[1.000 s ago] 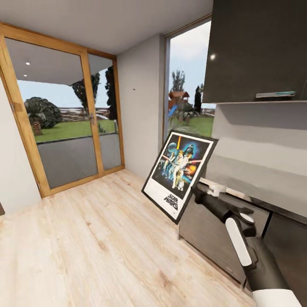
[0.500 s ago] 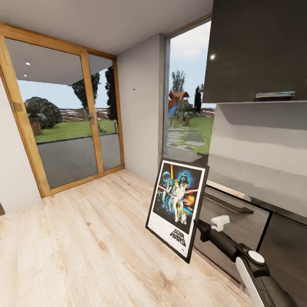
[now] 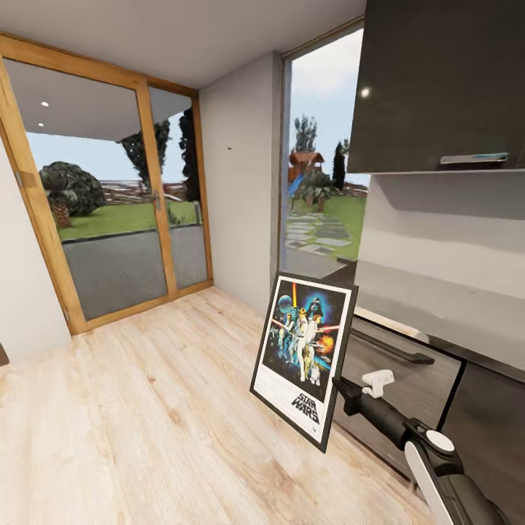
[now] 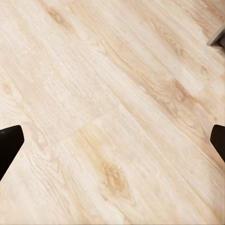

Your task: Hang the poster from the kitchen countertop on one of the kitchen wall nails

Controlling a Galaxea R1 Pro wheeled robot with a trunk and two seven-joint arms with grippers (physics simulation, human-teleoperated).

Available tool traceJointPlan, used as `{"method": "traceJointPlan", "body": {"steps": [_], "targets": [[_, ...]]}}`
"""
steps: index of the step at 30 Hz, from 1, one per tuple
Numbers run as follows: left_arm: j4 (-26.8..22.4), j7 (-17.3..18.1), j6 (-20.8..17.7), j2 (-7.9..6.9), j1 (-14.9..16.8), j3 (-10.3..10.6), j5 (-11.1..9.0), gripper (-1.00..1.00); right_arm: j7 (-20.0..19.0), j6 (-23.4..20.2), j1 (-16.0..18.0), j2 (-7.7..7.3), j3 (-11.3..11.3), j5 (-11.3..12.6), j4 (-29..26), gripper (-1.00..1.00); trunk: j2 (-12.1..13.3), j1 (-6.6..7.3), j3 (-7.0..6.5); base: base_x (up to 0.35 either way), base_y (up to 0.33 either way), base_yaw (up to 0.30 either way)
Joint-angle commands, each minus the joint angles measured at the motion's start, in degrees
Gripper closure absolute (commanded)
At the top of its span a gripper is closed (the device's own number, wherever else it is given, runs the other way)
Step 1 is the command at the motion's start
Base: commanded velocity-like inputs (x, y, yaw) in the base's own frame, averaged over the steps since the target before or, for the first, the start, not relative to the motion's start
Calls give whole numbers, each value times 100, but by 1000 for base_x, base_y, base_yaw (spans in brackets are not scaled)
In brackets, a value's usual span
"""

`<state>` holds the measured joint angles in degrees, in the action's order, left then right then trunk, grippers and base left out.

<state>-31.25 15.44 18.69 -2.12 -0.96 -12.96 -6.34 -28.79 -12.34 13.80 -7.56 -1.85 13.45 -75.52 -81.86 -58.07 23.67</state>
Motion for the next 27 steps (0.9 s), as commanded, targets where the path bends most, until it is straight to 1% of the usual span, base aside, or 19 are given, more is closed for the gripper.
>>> {"method": "traceJointPlan", "body": {"steps": [1, 20, 23, 25, 27], "targets": [[-4, 56, -13, 1, 0, -14, -60, -100, -30, -56, 2, 1, -8, 70, -8, 100, 38, 22, -5, 0, 0, 0], [5, 56, -15, 3, 0, -14, -60, -100, -30, -34, -19, 1, -11, 70, -43, 100, 800, 440, -324, 0, 0, 0], [5, 56, -15, 2, 0, -14, -60, -100, -30, 82, -176, -9, -150, 70, -218, 100, 920, 506, -378, 0, 0, 0], [5, 56, -15, 2, 0, -14, -60, -100, -52, 325, -367, -16, -407, 70, -409, 100, 1001, 550, -414, 0, 0, 0], [4, 56, -15, 2, 0, -14, -60, -100, -170, 426, -457, -21, -555, 70, -492, 100, 1081, 594, -450, 0, 0, 0]]}}
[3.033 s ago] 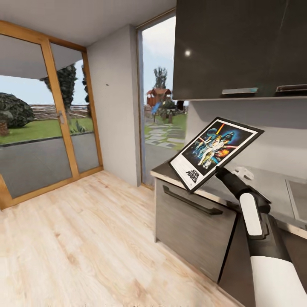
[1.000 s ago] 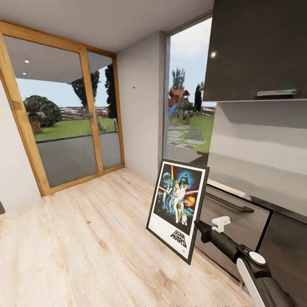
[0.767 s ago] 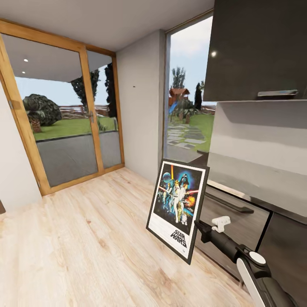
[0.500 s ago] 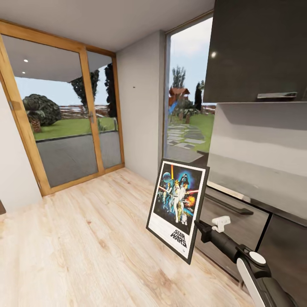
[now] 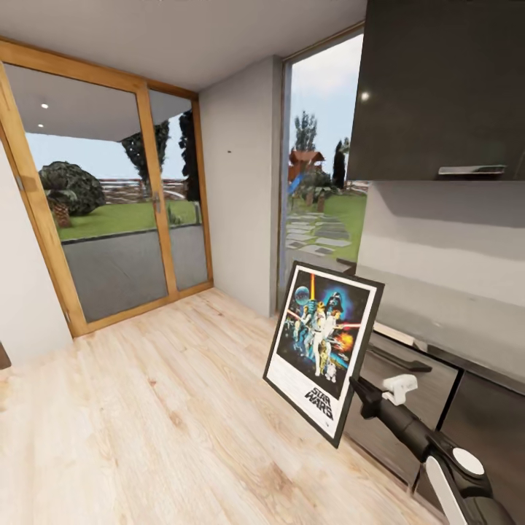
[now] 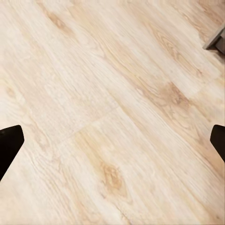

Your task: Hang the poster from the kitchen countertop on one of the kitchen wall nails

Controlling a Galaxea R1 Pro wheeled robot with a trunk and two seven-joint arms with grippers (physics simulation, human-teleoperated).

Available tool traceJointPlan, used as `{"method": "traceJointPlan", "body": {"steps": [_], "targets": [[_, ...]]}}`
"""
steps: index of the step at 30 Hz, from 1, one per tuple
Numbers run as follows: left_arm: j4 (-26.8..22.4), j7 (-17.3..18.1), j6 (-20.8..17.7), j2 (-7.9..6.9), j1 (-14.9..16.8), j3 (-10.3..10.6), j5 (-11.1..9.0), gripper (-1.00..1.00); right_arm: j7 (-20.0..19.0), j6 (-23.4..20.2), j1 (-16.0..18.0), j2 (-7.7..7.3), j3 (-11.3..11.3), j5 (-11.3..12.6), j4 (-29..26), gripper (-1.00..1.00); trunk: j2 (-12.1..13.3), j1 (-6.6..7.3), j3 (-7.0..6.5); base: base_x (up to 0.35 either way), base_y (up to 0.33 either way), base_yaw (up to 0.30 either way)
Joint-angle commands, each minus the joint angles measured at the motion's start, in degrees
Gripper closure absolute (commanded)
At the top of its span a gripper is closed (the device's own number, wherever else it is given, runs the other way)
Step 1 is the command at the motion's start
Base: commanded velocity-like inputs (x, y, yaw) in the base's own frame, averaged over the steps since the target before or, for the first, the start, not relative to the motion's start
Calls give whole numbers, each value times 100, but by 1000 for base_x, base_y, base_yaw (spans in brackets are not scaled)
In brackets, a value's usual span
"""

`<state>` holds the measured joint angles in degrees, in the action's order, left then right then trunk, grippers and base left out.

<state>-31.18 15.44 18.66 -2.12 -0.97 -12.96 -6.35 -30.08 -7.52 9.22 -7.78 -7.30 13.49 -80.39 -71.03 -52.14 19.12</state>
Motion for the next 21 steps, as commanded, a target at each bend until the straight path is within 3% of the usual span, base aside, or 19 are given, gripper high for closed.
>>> {"method": "traceJointPlan", "body": {"steps": [1, 21], "targets": [[-3, 56, -12, 1, 0, -13, -60, -100, -124, -19, -34, -1, -67, 66, -36, 100, 38, 22, -13, 0, 0, 0], [-2, 56, -12, 1, 0, -13, -58, -100, -296, 55, -96, 2, -133, 57, -67, 100, 840, 461, -260, 0, 0, 0]]}}
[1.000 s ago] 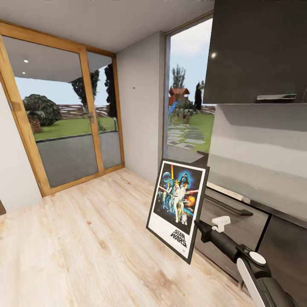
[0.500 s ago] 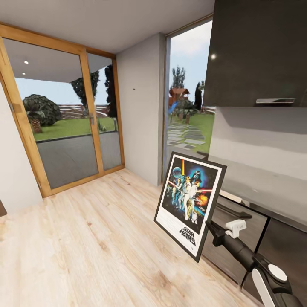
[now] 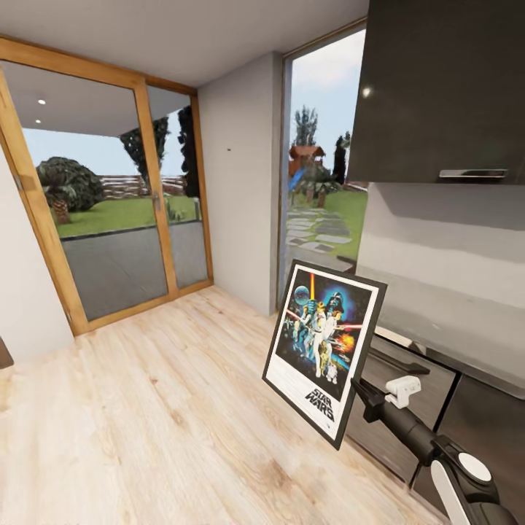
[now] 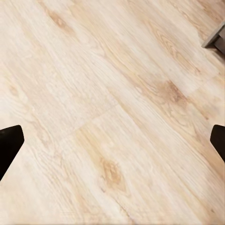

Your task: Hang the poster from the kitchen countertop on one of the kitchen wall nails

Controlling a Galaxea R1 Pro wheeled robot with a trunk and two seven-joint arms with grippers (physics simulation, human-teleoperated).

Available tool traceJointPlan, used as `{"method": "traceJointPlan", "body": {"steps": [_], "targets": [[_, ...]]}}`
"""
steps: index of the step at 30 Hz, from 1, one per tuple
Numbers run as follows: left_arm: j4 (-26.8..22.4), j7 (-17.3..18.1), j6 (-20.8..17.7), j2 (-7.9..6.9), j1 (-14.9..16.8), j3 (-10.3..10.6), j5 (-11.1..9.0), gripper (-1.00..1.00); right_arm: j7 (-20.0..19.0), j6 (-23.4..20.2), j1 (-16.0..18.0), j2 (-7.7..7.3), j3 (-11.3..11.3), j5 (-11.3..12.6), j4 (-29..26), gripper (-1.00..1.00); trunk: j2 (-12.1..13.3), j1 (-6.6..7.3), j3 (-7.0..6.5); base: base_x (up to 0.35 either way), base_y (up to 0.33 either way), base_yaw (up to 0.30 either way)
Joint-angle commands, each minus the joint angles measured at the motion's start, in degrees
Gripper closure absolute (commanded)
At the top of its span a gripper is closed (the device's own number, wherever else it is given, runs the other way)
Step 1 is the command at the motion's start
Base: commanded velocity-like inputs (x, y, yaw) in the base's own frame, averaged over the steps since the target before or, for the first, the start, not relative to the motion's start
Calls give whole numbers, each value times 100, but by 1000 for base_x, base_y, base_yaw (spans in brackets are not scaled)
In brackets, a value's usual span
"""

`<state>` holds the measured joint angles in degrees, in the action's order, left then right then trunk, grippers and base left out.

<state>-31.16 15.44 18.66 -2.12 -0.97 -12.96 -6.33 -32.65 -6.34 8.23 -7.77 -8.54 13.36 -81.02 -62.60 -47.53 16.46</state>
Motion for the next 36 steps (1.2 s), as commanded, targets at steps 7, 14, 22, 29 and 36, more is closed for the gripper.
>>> {"method": "traceJointPlan", "body": {"steps": [7, 14, 22, 29, 36], "targets": [[-4, 56, -14, 3, 0, -14, -60, -100, -33, -60, 3, 3, -7, 70, 7, 100, 278, 154, -109, 0, 0, 0], [-4, 56, -12, 2, 0, -14, -61, -100, -35, -60, 3, 3, -7, 70, 7, 100, 559, 308, -231, 0, 0, 0], [-4, 56, -14, 2, 0, -14, -60, -100, -39, -62, 3, 3, -7, 70, 7, 100, 879, 483, -315, 0, 0, 0], [-4, 56, -12, 2, 0, -14, -60, -100, -38, -61, 3, 3, -7, 70, 7, 100, 1160, 637, -377, 0, 0, 0], [-4, 56, -12, 2, 0, -14, -57, -100, -34, -61, 3, 3, -7, 70, 7, 100, 1441, 791, -483, 0, 0, 0]]}}
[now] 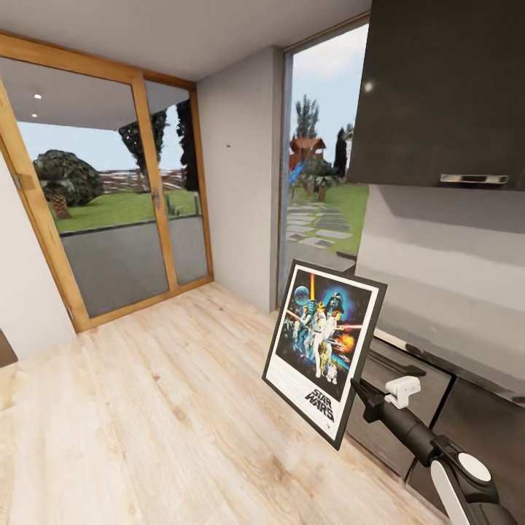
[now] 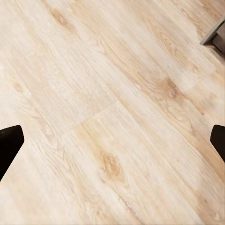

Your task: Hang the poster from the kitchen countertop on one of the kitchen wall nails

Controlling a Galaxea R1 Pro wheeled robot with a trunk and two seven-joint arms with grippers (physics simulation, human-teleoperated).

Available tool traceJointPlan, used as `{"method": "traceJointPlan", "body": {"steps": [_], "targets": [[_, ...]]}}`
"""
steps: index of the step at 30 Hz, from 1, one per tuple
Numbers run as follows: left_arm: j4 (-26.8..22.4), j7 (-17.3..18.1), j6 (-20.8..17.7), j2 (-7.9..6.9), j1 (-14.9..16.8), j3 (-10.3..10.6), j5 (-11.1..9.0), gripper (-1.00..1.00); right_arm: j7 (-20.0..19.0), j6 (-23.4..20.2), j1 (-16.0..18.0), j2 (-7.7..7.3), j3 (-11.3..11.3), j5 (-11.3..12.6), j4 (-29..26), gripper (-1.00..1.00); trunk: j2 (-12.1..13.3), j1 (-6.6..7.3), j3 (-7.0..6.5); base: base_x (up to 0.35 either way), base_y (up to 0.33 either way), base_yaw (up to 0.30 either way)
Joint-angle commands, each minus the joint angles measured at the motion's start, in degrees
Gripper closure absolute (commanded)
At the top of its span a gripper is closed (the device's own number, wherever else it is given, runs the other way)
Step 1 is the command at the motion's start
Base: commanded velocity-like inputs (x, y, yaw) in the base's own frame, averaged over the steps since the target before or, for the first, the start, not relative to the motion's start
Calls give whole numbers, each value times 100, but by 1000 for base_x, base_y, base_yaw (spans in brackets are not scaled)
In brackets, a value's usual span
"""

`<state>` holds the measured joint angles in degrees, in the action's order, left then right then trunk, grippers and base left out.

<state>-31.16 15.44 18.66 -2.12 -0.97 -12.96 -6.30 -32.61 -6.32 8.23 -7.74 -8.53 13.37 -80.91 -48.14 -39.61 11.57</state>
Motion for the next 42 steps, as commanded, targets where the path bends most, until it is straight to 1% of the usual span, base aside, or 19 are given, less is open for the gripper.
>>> {"method": "traceJointPlan", "body": {"steps": [1, 7, 17, 35, 37, 39, 41, 42], "targets": [[-4, 56, -12, 1, 0, -14, -61, -100, -40, -63, 4, 1, -8, 70, -4, 100, 36, 21, -11, 0, 0, 0], [-4, 56, -18, 1, 0, -14, -60, -100, -40, -63, 4, 1, -8, 70, -4, 100, 277, 153, -114, 0, 0, 0], [-4, 56, -19, 2, 0, -14, -64, -100, -38, -63, 4, 1, -8, 70, -4, 100, 678, 373, -236, 0, 0, 0], [-4, 56, -31, 1, 0, 0, -58, -100, -34, -61, 4, 3, -11, 66, -4, 100, 1400, 768, -553, 0, 0, 0], [-23, 41, -247, 1, 0, 21, -56, -100, -35, -62, 2, 2, -10, 63, 2, 100, 1480, 812, -589, 0, 0, 0], [-69, 28, -640, -15, 0, 36, -56, -100, -35, -62, -7, 4, -9, 62, 18, 100, 1560, 856, -625, 0, 0, 0], [-140, 23, -852, -41, 0, 47, -50, -100, -35, -62, -21, 2, -8, 60, 34, 100, 1640, 900, -661, 0, 0, 0], [-160, 23, -882, -45, 0, 49, -49, -100, -35, -62, -41, 2, -8, 58, 37, 100, 1680, 922, -679, 0, 0, 0]]}}
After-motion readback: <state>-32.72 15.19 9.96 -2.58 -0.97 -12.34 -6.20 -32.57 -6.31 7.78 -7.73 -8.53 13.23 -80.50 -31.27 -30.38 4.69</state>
